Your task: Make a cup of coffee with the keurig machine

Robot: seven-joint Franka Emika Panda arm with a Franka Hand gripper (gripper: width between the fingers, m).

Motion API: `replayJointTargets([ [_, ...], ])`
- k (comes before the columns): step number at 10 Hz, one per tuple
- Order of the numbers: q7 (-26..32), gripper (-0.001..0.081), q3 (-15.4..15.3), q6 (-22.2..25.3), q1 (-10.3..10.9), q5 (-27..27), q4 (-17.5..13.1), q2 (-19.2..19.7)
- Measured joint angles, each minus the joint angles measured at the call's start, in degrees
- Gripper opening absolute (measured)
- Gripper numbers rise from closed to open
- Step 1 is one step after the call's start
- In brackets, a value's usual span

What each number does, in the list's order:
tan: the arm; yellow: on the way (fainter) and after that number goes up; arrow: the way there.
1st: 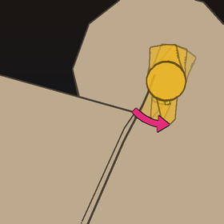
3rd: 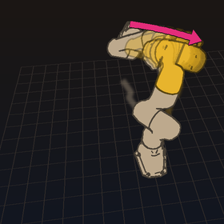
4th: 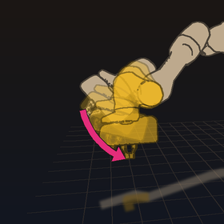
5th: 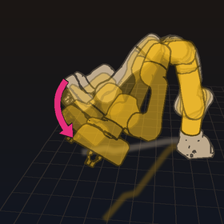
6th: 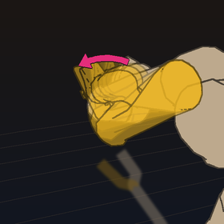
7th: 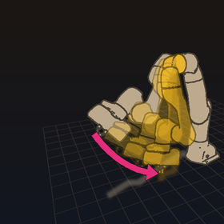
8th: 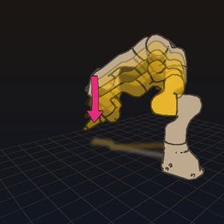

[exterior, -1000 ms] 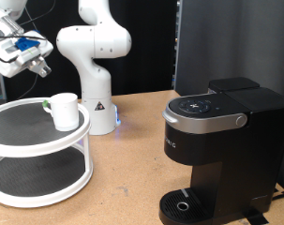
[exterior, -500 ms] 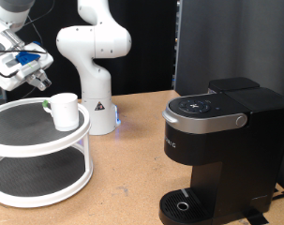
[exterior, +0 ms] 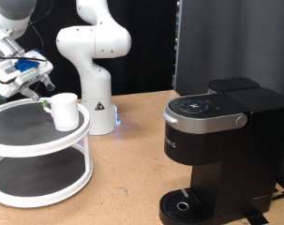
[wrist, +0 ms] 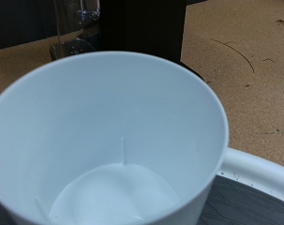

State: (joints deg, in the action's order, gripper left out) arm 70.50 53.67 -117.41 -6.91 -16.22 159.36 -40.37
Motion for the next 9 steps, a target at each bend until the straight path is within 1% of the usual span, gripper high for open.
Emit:
replayJointTargets([
  [1,0.4,0.0600,0.6,-1.0,0.7,0.0,0.4,0.3],
  [2,0.7,0.0727,1.4,-1.9,1.5,0.0,0.7,0.8],
  [3,1.2,0.0727,2.0,-2.6,2.3,0.0,0.9,1.4],
  [4,1.5,0.0791,2.7,-2.9,3.0,0.0,1.1,1.8],
  [5,1.9,0.0803,3.2,-3.2,3.5,0.0,1.3,2.1],
  [9,2.6,0.0808,4.5,-4.4,4.6,0.0,2.0,2.5],
])
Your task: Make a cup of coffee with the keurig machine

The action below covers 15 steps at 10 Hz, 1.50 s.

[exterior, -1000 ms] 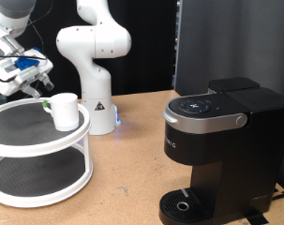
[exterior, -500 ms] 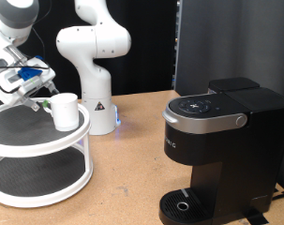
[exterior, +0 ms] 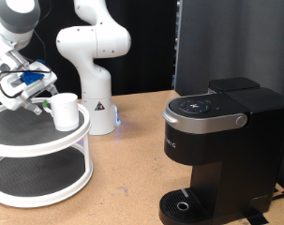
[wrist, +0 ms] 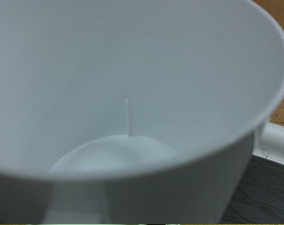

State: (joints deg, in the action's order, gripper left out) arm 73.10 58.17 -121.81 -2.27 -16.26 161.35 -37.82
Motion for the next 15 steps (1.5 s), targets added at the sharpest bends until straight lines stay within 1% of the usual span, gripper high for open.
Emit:
replayJointTargets([
  [1,0.0,0.0808,0.2,-0.1,0.1,0.0,0.1,0.0],
  [2,0.0,0.0768,0.3,-0.2,0.2,0.0,0.1,0.0],
  [3,0.0,0.0768,0.4,-0.2,0.3,0.0,0.1,0.0],
  [4,0.0,0.0549,0.5,-0.2,0.3,0.0,0.1,0.0],
  [5,0.0,0.0549,0.6,-0.2,0.3,0.0,0.1,0.0],
  [6,0.0,0.0412,0.7,-0.2,0.3,0.0,0.2,0.0],
  [7,0.0,0.0412,0.7,-0.2,0.3,0.0,0.2,0.0],
  [9,0.0,0.0075,1.0,-0.2,0.3,0.0,0.1,0.0],
  [13,-0.3,0.0075,1.2,-0.3,0.3,0.0,-0.1,0.0],
  [15,-1.6,0.0075,1.0,0.4,0.2,-0.1,-0.8,-0.3],
])
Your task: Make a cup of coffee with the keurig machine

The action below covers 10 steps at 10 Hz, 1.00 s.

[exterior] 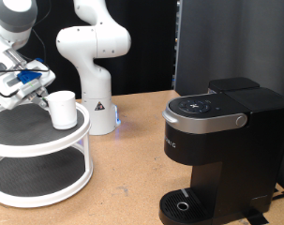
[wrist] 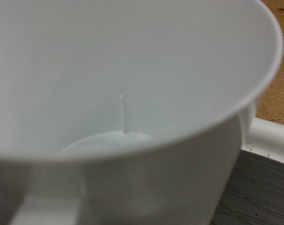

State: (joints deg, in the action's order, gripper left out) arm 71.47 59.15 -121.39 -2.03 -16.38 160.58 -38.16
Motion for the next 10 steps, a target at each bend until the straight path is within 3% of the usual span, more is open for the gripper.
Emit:
replayJointTargets([
  [8,-7.6,0.0075,-3.7,13.3,-2.0,0.3,-4.8,-5.7],
  [10,-7.5,0.0075,-3.6,12.8,-2.0,0.3,-4.4,-5.6],
])
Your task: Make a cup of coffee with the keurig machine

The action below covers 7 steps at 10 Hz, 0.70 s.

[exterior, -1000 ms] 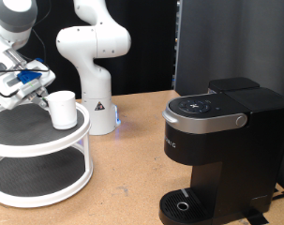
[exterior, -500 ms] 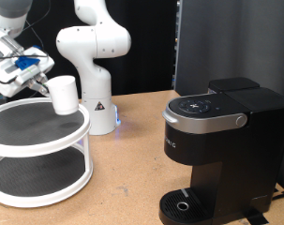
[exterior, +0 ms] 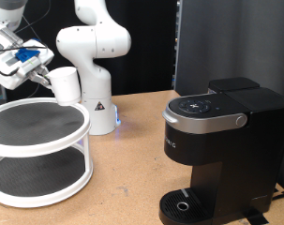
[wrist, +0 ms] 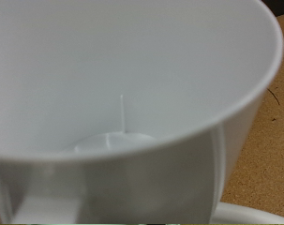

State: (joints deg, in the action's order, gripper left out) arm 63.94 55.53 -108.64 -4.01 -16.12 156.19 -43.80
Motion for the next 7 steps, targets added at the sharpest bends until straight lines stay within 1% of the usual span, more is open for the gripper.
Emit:
replayJointTargets([
  [1,0.0,0.0075,0.0,-0.9,0.0,-0.3,0.7,0.0],
  [3,-0.7,0.0075,-1.3,-6.1,0.8,-3.0,3.3,0.0],
  [5,-3.3,0.0075,-3.9,-11.7,3.2,-6.8,5.1,0.2],
  [7,-5.5,0.0075,-6.2,-16.2,6.7,-9.9,5.7,1.1],
])
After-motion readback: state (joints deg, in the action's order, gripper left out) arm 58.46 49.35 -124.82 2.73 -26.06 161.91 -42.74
